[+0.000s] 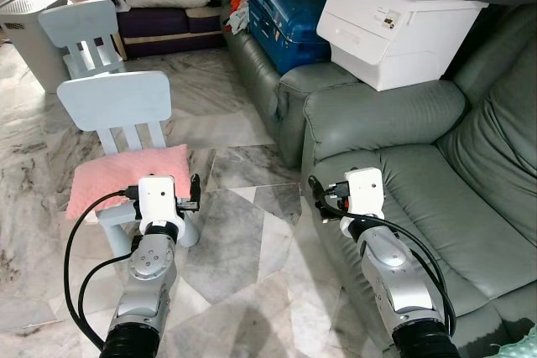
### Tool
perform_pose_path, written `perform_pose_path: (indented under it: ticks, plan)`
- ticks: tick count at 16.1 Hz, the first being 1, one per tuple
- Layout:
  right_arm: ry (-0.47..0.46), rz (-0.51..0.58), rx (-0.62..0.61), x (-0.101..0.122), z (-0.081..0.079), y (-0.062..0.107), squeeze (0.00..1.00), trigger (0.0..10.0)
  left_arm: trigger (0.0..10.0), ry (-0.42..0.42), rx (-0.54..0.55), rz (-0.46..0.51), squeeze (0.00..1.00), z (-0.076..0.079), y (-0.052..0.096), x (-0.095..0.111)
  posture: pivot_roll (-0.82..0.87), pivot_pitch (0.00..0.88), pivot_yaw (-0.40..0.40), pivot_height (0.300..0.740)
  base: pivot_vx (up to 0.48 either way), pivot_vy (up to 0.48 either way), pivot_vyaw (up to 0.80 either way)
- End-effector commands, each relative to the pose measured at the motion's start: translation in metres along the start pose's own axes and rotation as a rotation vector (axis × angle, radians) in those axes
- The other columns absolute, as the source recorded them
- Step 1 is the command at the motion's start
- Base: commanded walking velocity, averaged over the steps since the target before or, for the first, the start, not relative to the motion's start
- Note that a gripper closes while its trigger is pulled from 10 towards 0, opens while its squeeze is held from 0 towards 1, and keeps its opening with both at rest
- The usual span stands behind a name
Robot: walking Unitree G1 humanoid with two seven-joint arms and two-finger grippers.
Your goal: Move the pillow to the sofa
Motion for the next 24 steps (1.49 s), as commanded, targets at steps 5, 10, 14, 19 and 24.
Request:
perform_pose_path:
  ticks: [5, 10, 14, 19, 24]
  plan:
    - [0.005, 0.023, 0.002, 0.0067, -0.0012, -0.001, 0.0, 10.0, 10.0, 0.006, 0.003, 0.008, 0.0, -0.0014, -0.0007, 0.0028, -0.03, 0.0, 0.006, 0.74, 0.0, 0.0, 0.0]
    - [-0.02, 0.033, 0.0, 0.0036, -0.0054, 0.0011, 0.0, 10.0, 10.0, -0.018, -0.007, -0.024, 0.0, -0.0026, 0.0028, -0.0018, -0.03, 0.0, 0.039, 0.74, 0.0, 0.0, 0.0]
    - [-0.014, 0.034, -0.013, 0.0026, -0.0077, 0.0014, 0.0, 10.0, 10.0, -0.038, 0.004, -0.034, 0.0, -0.0037, 0.003, -0.0039, -0.03, 0.0, 0.042, 0.74, 0.0, 0.0, 0.0]
    - [-0.006, 0.032, -0.007, 0.0036, -0.006, 0.0022, 0.0, 10.0, 10.0, -0.028, 0.001, -0.044, 0.0, -0.0028, 0.0043, -0.0045, -0.03, 0.0, 0.041, 0.74, 0.0, 0.0, 0.0]
    - [0.019, 0.026, -0.003, 0.0006, -0.0098, 0.0036, 0.0, 10.0, 10.0, -0.026, 0.001, -0.053, 0.0, -0.0034, 0.0035, -0.0053, -0.04, 0.0, 0.045, 0.74, 0.0, 0.436, 0.0]
Point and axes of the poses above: a point about 5 cm out from each wrist's last joint towards the gripper, its own y axis pointing back from the gripper into the wrist, its own x axis along the axis of the wrist's last joint, z = x × y, the point moved 1 cm from there along -y, pointing out of the wrist towards the gripper, and after that the axes turned 15 degrees about -y, right-handed, at the moved point
